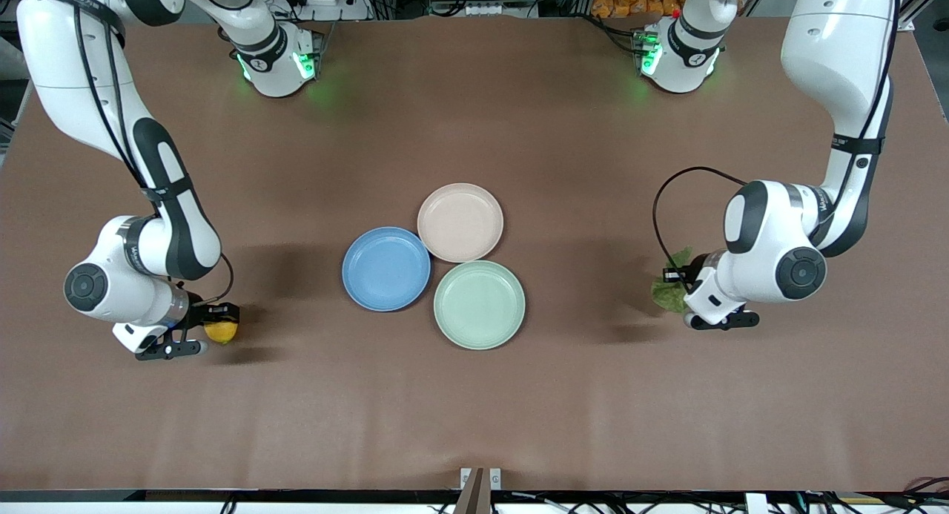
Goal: Place lemon and lettuce in plates
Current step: 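Carry the lemon to the blue plate while the left gripper carries lettuce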
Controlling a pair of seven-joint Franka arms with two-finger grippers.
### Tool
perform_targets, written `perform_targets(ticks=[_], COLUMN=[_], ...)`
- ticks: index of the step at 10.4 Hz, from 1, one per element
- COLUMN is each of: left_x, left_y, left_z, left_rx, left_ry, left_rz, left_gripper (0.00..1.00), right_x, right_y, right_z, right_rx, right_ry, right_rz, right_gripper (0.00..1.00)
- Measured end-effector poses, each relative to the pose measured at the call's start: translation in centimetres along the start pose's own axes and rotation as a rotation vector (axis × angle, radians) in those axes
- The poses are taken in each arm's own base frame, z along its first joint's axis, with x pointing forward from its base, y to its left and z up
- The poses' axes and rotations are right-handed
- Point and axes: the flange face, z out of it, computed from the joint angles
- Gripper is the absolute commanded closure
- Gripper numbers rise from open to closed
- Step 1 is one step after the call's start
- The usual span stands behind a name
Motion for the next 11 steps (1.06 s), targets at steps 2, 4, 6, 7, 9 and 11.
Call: perform_targets(ticks=[2, 4, 6, 7, 9, 11], left_x=[-0.5, -0.8, -1.4, -1.9, -2.6, -3.0], left_y=[2.0, 3.2, 5.1, 6.2, 7.7, 8.8], left_z=[-0.6, -0.8, -1.0, -1.2, -1.7, -1.8], left_rx=[-0.008, -0.015, -0.024, -0.029, -0.036, -0.042], left_ry=[-0.003, -0.005, -0.005, -0.004, -0.002, -0.004], left_rz=[-0.026, -0.053, -0.087, -0.106, -0.146, -0.171], left_gripper=[1.0, 1.0, 1.0, 1.0, 1.0, 1.0], right_x=[1.1, 2.1, 1.8, 1.3, -0.1, -1.7], right_y=[-2.9, -6.9, -12.6, -16.5, -25.9, -32.6], right_z=[-2.6, -7.2, -9.8, -10.1, -9.6, -8.5], right_rx=[0.036, 0.06, 0.056, 0.054, 0.046, 0.059], right_ry=[-0.089, -0.154, -0.188, -0.212, -0.238, -0.24], right_rz=[-0.004, 0.014, 0.05, 0.031, -0.004, -0.018], right_gripper=[1.0, 1.0, 1.0, 1.0, 1.0, 1.0])
